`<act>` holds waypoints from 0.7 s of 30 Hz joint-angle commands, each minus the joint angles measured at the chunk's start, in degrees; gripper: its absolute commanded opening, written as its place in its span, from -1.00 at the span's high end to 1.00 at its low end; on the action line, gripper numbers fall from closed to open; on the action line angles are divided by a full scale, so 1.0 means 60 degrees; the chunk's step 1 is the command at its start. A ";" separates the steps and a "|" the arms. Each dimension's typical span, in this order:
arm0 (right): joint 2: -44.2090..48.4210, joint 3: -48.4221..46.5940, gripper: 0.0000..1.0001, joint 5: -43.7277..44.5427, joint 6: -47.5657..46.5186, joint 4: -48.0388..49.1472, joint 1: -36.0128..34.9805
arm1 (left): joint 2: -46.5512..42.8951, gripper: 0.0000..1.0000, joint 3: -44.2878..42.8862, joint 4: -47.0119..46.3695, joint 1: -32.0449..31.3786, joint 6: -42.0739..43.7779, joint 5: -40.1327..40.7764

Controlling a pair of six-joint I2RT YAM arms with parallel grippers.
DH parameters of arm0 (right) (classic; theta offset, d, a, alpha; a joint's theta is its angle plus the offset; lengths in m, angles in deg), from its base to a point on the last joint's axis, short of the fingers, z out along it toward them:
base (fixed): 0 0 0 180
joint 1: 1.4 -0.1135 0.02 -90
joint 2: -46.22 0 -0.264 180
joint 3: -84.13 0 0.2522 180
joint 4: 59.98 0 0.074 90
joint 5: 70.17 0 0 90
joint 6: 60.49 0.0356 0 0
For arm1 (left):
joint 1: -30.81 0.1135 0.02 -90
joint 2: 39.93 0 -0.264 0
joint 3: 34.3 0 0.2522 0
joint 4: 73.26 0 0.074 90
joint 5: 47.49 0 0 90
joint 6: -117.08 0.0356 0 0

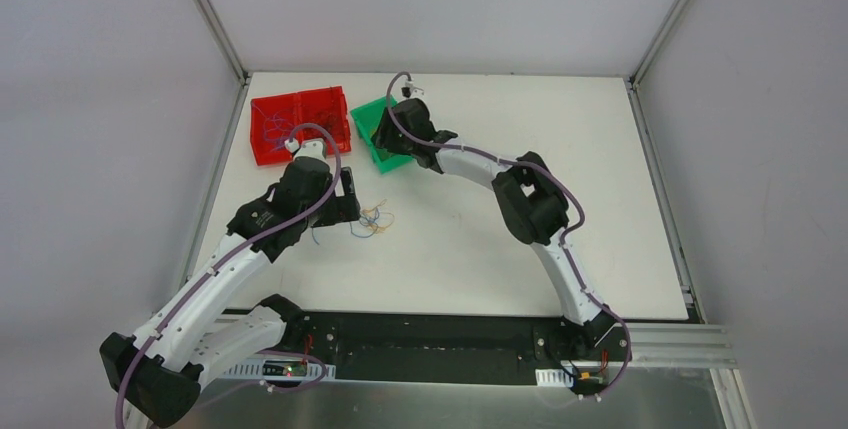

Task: Untangle the cables
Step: Place the cable in the bin.

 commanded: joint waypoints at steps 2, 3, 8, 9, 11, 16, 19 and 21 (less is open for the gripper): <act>0.1141 -0.0237 -0.16 0.0928 -0.0684 -0.0703 -0.0293 | -0.0079 -0.80 -0.0316 0.0034 -0.0054 0.0104 0.0241; 0.1253 -0.0296 -0.18 0.1025 -0.0834 -0.0742 -0.0353 | -0.0074 -0.80 -0.0313 0.0034 -0.0054 0.0104 0.0263; 0.1660 -0.0795 -0.42 0.1985 -0.1726 -0.1253 -0.0894 | 0.0058 -0.80 -0.0323 0.0048 -0.0054 0.0118 0.0297; 0.1777 -0.0767 -0.46 0.2175 -0.1896 -0.1272 -0.1003 | 0.0100 -0.80 -0.0338 0.0068 -0.0054 0.0130 0.0316; 0.2051 -0.0526 -0.50 0.2355 -0.2142 -0.1225 -0.1156 | 0.0178 -0.80 -0.0401 0.0112 -0.0054 0.0133 0.0371; 0.2948 0.0495 -0.55 0.2164 -0.2115 -0.1084 -0.1184 | 0.0500 -0.80 -0.0585 0.0140 -0.0054 0.0099 0.0485; 0.3560 0.1151 -0.65 0.2073 -0.2147 -0.1082 -0.1152 | 0.0768 -0.84 -0.0695 0.0122 -0.0057 0.0049 0.0574; 0.3899 0.1556 -0.71 0.1862 -0.2093 -0.1084 -0.1076 | 0.0909 -0.88 -0.0756 0.0114 -0.0043 0.0046 0.0644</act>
